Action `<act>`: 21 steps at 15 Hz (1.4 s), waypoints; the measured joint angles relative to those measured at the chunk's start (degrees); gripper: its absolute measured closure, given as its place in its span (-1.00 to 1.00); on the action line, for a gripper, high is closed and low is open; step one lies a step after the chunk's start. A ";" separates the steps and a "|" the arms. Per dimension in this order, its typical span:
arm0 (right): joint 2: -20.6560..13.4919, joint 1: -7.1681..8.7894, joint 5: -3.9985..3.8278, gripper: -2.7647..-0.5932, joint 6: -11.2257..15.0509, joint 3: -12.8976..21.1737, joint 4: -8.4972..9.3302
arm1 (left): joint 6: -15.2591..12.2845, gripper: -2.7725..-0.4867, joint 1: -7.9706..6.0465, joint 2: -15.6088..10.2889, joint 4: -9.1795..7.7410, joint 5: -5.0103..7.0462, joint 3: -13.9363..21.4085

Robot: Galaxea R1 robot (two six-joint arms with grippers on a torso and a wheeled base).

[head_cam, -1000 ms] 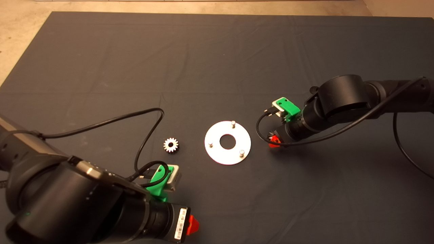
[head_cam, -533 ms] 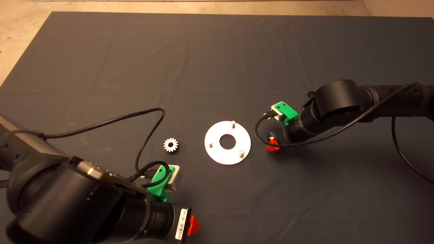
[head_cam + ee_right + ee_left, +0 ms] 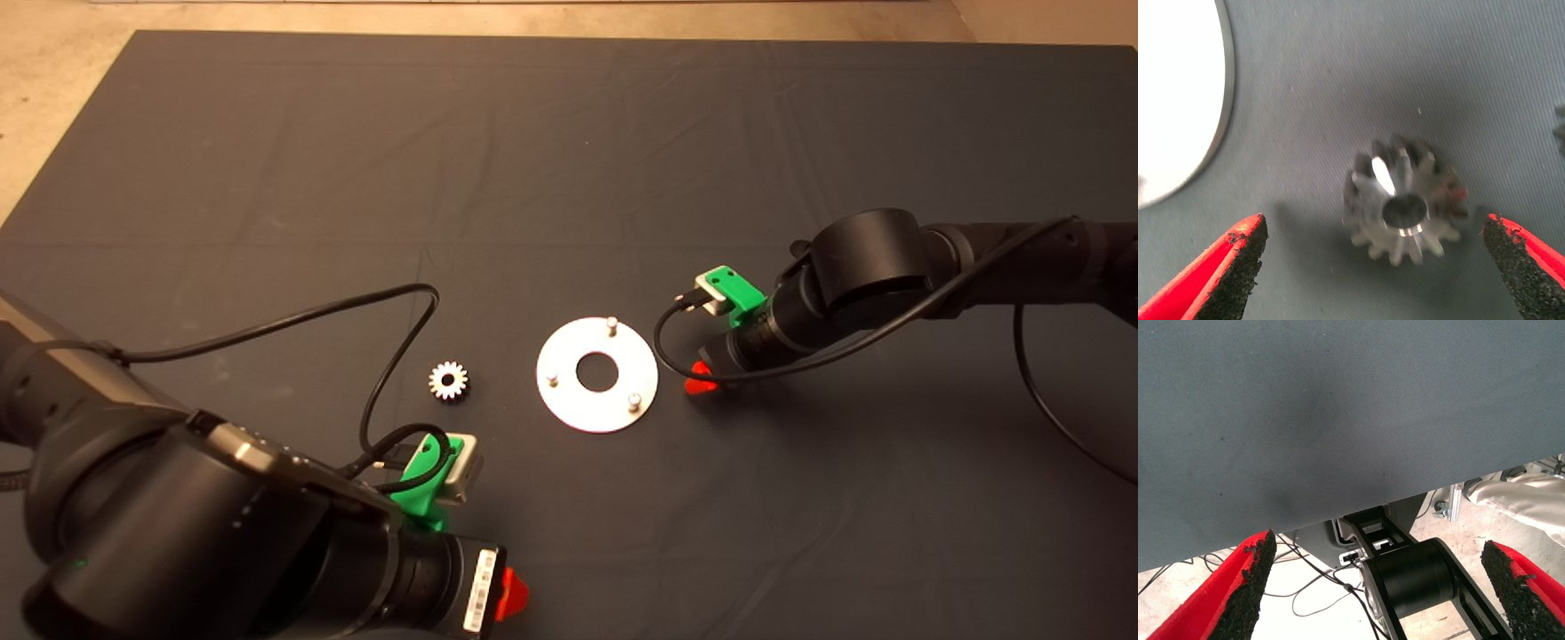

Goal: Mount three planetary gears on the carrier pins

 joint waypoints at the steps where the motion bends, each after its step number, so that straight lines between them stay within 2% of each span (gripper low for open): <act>1: 0.27 -0.02 0.06 -0.67 0.00 -0.13 -0.01 | 0.01 -0.49 0.00 0.21 0.02 -0.02 0.00; 5: 0.58 0.00 0.10 -0.39 0.00 -0.44 -0.01 | 0.01 -0.49 0.00 0.46 0.02 -0.02 0.00; 9: 0.57 0.00 0.09 -0.38 -0.18 -0.85 -0.02 | 0.00 -0.49 0.00 0.62 0.02 -0.02 0.00; 11: 0.58 -0.01 0.10 -0.24 -0.20 -1.15 -0.05 | 0.01 -0.49 -0.01 0.62 0.02 -0.01 0.00; 18: 0.57 0.00 0.07 0.01 -0.41 -2.47 -0.11 | 0.00 -0.49 0.00 0.90 0.06 -0.02 0.00; 21: 0.57 0.00 0.09 0.22 -0.44 -2.53 -0.11 | 0.00 -0.49 0.00 0.90 0.27 -0.02 0.00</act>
